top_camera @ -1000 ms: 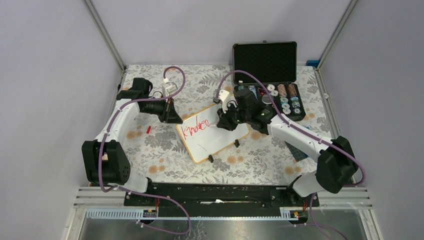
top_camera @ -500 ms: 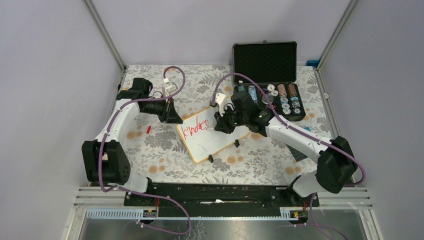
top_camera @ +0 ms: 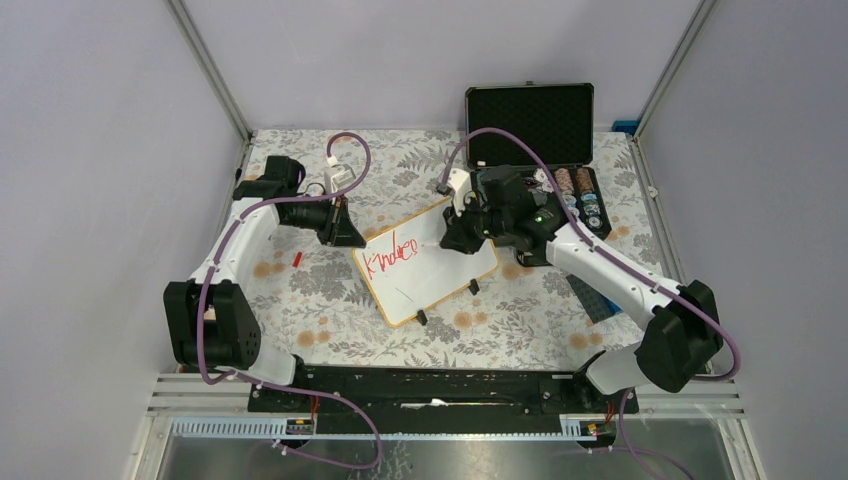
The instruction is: Write a sentence on the whiteboard
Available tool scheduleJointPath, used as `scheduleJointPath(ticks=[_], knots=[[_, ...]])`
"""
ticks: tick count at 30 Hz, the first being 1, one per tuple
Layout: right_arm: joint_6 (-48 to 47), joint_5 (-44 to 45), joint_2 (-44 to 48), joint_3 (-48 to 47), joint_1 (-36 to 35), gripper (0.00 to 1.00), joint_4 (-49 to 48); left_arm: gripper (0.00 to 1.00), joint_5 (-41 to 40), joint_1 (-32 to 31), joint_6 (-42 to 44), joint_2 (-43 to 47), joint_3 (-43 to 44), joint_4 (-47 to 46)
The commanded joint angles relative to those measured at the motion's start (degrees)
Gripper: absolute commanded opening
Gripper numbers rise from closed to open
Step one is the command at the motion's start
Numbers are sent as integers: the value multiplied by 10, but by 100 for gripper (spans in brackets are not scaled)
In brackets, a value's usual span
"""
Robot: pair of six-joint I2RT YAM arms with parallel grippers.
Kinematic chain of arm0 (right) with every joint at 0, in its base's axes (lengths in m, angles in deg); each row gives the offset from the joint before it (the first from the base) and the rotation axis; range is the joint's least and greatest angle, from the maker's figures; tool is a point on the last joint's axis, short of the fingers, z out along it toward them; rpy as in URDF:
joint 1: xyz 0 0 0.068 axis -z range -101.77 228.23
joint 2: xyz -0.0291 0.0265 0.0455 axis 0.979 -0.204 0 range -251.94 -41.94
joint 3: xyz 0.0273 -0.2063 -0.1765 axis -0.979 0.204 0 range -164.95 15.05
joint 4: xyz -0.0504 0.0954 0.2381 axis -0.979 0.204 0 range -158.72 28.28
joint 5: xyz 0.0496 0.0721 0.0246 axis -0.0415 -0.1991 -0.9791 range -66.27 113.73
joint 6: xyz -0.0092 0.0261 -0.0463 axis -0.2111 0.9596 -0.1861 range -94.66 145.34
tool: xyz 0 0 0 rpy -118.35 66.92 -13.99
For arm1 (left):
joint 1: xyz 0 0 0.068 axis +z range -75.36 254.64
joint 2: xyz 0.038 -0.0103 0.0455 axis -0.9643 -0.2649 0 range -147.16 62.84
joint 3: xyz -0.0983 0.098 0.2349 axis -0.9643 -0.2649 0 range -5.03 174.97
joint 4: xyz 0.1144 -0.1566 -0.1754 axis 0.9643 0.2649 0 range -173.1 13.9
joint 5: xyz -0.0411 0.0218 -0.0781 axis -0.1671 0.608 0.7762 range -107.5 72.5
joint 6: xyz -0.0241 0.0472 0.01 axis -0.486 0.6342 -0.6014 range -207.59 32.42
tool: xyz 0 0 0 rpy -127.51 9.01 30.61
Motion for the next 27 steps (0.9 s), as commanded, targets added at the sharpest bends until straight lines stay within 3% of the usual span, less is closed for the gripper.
scheduleJointPath(ticks=[1, 27], knots=[[13, 3, 12, -28, 28, 0, -19, 0, -3, -19, 14, -13, -3, 20], [11, 3, -38, -51, 17, 0, -39, 0, -3, -19, 16, -17, -4, 20]])
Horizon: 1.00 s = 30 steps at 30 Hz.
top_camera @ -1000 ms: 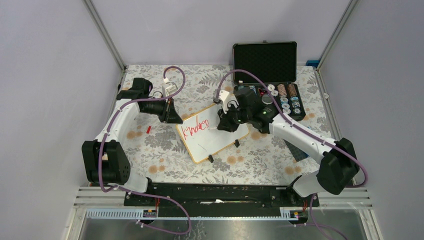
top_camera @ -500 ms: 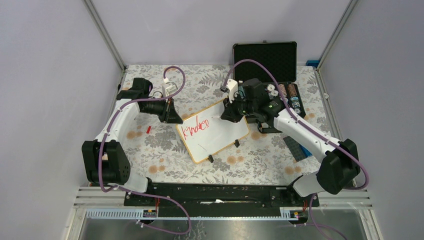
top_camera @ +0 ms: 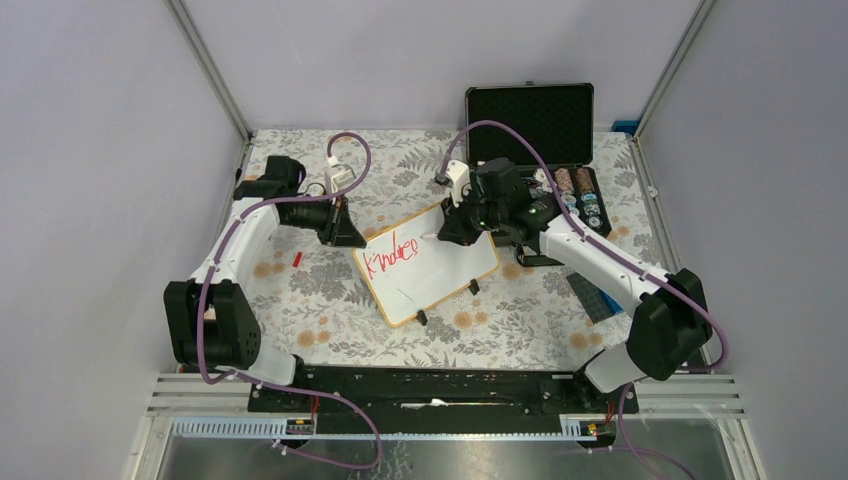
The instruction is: Write a sentence on the whiteboard
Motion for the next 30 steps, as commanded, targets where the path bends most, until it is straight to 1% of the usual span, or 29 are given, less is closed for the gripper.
scheduleJointPath(ticks=[1, 10, 30], knots=[[-3, 3, -5, -25, -7, 0, -24, 0, -4, -18, 15, -16, -4, 20], [-6, 6, -15, -35, -16, 0, -23, 0, -3, -19, 16, -14, -5, 20], [-28, 35, 11, 17, -17, 0, -18, 0, -5, -19, 16, -17, -4, 20]])
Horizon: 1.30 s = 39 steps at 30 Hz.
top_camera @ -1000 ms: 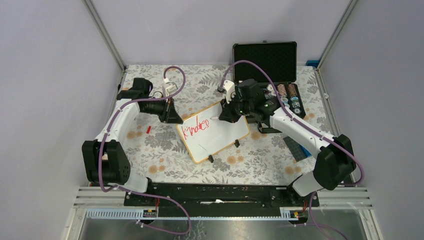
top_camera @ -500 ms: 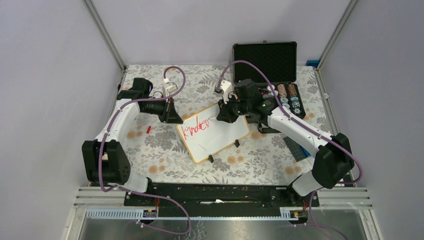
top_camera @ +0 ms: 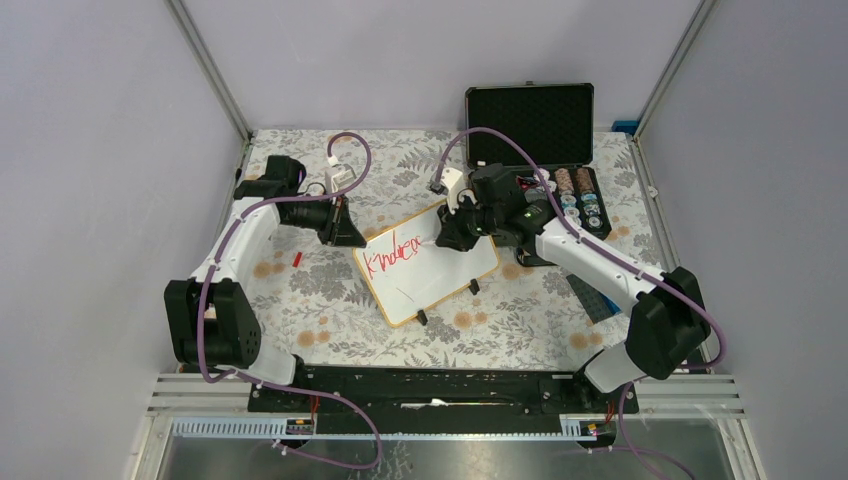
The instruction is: Write a sentence on the whiteboard
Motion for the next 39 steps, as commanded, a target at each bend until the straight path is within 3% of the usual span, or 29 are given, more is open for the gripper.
scheduleJointPath(ticks=[1, 26, 35, 39], knots=[[-15, 30, 21, 8, 0, 0, -13, 0, -6, -18, 16, -15, -5, 23], [-7, -6, 12, 18, -19, 0, -4, 0, -7, -21, 14, -18, 0, 22], [-1, -99, 40, -14, -20, 0, 22, 0, -5, -21, 12, -17, 2, 23], [-12, -121, 51, 11, -22, 0, 28, 7, -5, -21, 9, -19, 3, 23]])
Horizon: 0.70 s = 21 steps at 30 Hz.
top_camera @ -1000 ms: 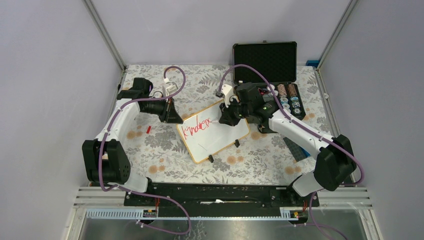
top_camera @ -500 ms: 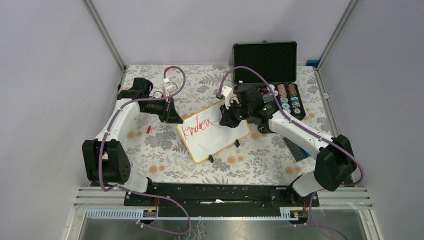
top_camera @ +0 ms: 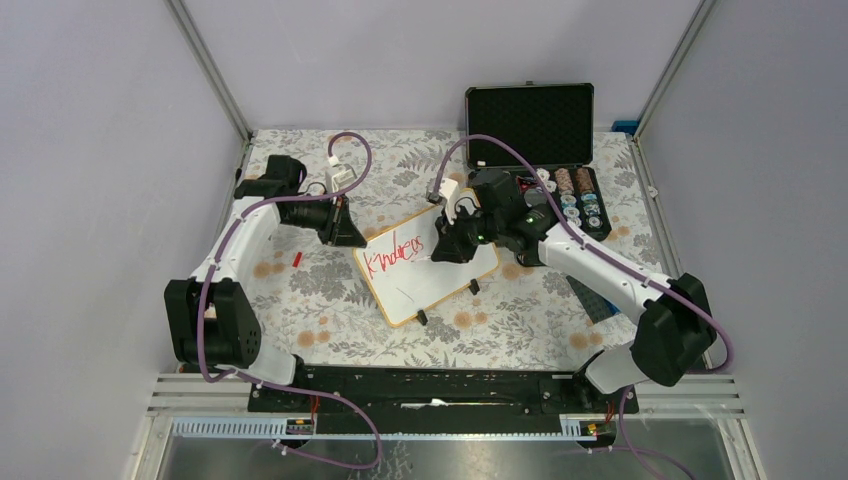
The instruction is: Write a sentence on the whiteboard
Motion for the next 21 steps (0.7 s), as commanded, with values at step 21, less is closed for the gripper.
scheduleJointPath(ticks=[21], knots=[[-11, 82, 20, 91, -105, 0, -133, 8, -7, -20, 6, -12, -3, 18]])
